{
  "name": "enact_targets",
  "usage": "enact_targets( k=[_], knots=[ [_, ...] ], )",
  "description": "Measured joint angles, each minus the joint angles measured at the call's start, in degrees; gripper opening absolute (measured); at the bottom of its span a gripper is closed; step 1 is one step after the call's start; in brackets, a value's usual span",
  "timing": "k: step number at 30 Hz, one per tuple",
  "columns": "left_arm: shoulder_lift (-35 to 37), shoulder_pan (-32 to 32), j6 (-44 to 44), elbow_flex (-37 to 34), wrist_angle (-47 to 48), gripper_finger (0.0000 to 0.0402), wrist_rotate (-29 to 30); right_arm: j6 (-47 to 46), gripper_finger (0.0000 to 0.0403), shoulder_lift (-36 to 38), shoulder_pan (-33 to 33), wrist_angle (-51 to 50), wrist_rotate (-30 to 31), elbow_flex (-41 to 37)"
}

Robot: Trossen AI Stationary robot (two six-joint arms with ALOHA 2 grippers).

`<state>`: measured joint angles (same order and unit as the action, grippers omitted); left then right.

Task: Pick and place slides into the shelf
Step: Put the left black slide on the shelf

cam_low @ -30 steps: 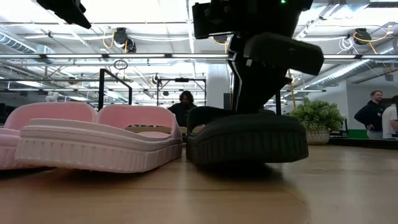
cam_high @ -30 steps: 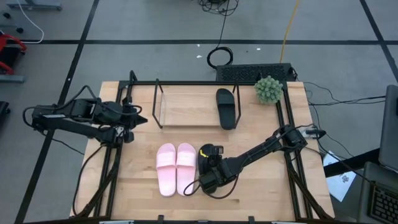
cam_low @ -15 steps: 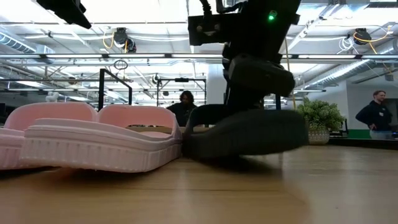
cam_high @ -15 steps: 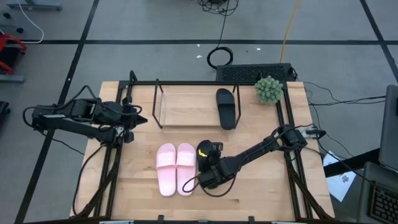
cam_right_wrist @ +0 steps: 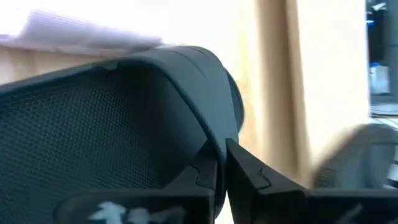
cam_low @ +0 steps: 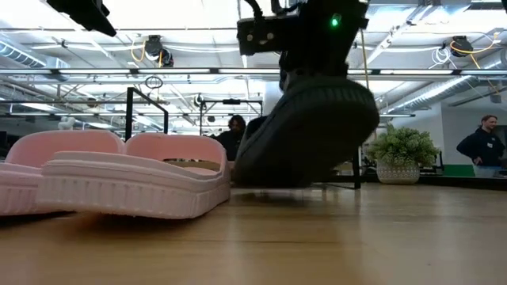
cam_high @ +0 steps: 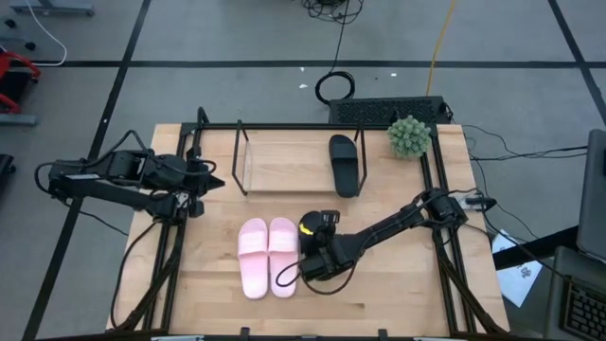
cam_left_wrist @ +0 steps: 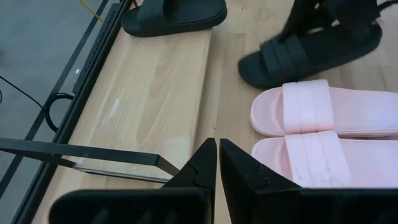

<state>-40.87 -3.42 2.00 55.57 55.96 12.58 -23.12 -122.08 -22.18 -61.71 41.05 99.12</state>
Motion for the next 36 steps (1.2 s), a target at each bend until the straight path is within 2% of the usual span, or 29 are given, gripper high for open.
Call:
enact_targets(
  k=[6,12,18,22,28,36],
  knots=[
    [-0.01,0.00,-0.02,0.00,-0.04,0.0024,1.05,1.06,0.0003,0.01,2.17,-14.99,6.09,10.09],
    [-0.01,0.01,-0.11,0.00,-0.09,0.0024,2.88,9.40,0.0002,0.20,8.07,-17.92,13.16,18.51],
    [-0.01,0.01,-0.16,0.00,-0.09,0.0024,5.73,15.48,0.0001,0.22,19.09,-13.01,12.35,19.37],
    [0.01,0.02,-0.15,0.00,-0.09,0.0024,6.01,21.63,0.0001,0.21,24.52,-5.78,9.76,19.37],
    [-0.01,0.00,0.27,0.00,-0.09,0.0024,6.03,28.16,0.0001,0.20,28.62,1.81,6.18,18.76],
    [-0.01,0.01,1.48,0.00,-0.07,0.0024,7.23,34.44,0.0000,0.09,30.16,9.58,4.14,8.51]
  ],
)
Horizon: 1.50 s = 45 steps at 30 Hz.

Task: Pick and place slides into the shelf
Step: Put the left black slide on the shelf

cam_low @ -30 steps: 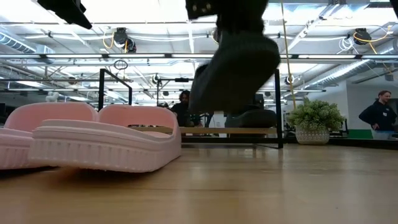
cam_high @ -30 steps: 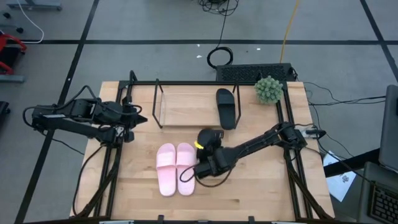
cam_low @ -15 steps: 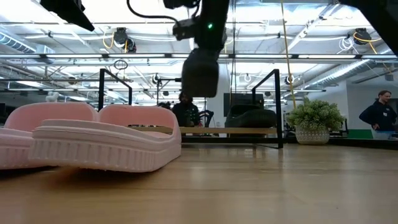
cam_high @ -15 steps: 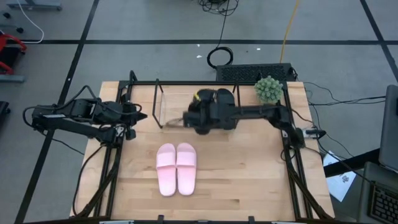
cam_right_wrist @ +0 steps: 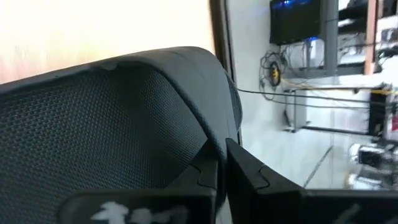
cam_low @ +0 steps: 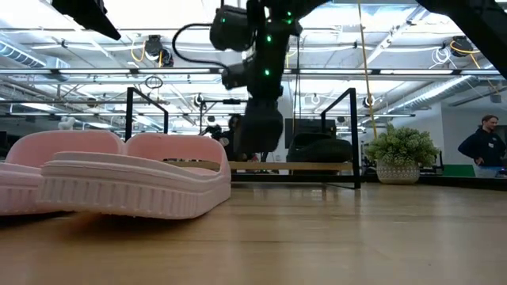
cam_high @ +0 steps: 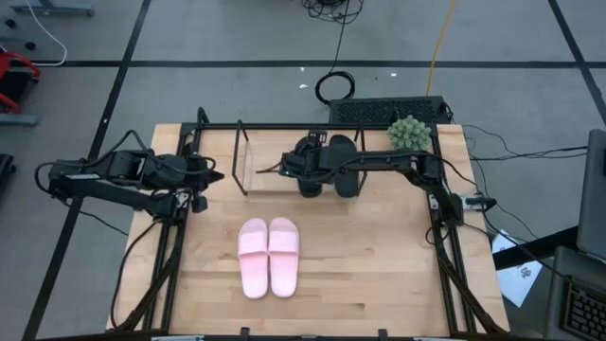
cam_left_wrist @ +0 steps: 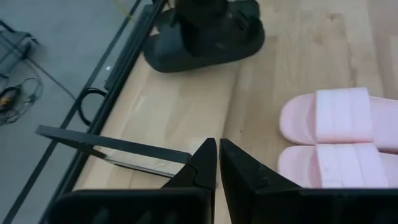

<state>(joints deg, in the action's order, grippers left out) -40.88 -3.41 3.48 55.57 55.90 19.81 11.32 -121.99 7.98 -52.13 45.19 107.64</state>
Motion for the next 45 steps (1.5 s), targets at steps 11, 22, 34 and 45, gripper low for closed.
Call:
enact_targets(
  k=[11,22,34,45],
  knots=[
    [0.00,-0.01,0.76,0.00,-0.06,0.0024,4.87,3.18,0.0000,0.13,1.19,7.00,1.62,-8.07],
    [0.02,-0.01,1.56,0.02,-3.49,0.0024,5.79,6.13,0.0000,1.01,2.57,11.26,4.46,-8.72],
    [0.00,-0.01,1.12,0.02,-3.81,0.0024,5.81,8.57,0.0000,2.40,3.84,13.95,5.63,-8.70],
    [0.00,-0.01,0.75,0.02,-3.80,0.0024,5.79,7.25,0.0000,2.41,5.49,12.93,5.55,-8.85]
  ],
)
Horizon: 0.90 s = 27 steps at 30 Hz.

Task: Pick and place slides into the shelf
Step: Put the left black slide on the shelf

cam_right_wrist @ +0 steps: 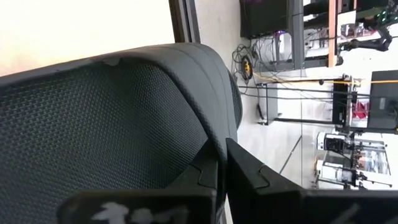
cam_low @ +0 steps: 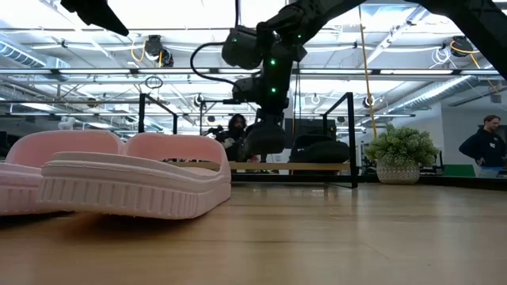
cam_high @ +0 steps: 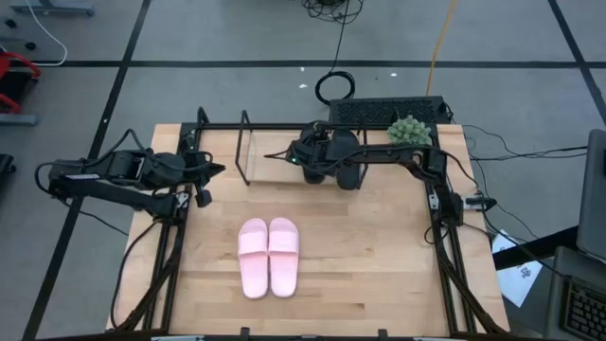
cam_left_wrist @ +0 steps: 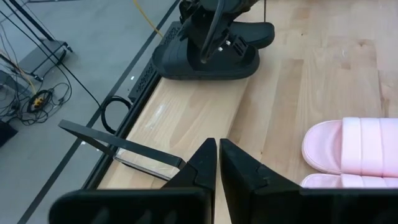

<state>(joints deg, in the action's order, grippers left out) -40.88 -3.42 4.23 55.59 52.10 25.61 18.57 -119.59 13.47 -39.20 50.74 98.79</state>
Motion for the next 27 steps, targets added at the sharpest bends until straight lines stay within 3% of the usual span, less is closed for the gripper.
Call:
enact_targets(
  k=[27],
  knots=[
    [0.00,0.00,-0.57,0.00,-0.04,0.0024,0.00,-4.42,0.0000,0.08,-0.44,-5.40,-1.41,-2.52]
  ],
)
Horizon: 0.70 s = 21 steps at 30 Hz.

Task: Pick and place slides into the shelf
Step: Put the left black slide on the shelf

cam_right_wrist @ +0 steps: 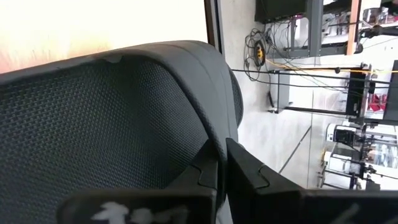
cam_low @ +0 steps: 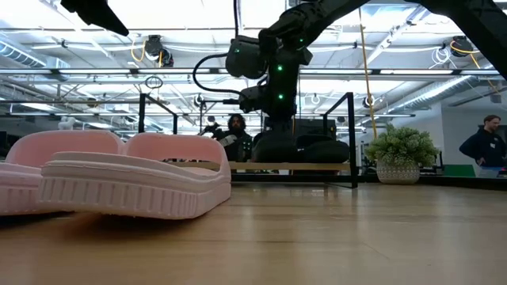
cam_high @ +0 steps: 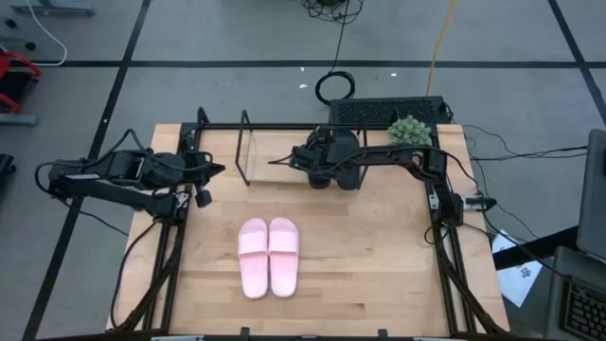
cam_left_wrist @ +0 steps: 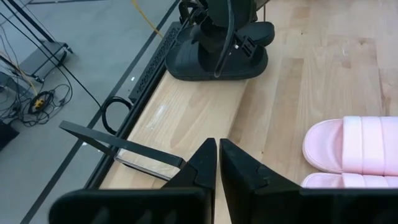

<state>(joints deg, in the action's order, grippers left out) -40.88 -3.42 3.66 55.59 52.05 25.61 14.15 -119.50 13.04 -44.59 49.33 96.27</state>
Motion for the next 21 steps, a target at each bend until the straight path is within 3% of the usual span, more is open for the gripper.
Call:
enact_targets(
  k=[21],
  knots=[
    [0.00,0.00,-0.48,0.00,0.00,0.0024,0.00,-1.49,0.0000,0.00,-0.11,-2.43,0.40,0.00]
  ],
)
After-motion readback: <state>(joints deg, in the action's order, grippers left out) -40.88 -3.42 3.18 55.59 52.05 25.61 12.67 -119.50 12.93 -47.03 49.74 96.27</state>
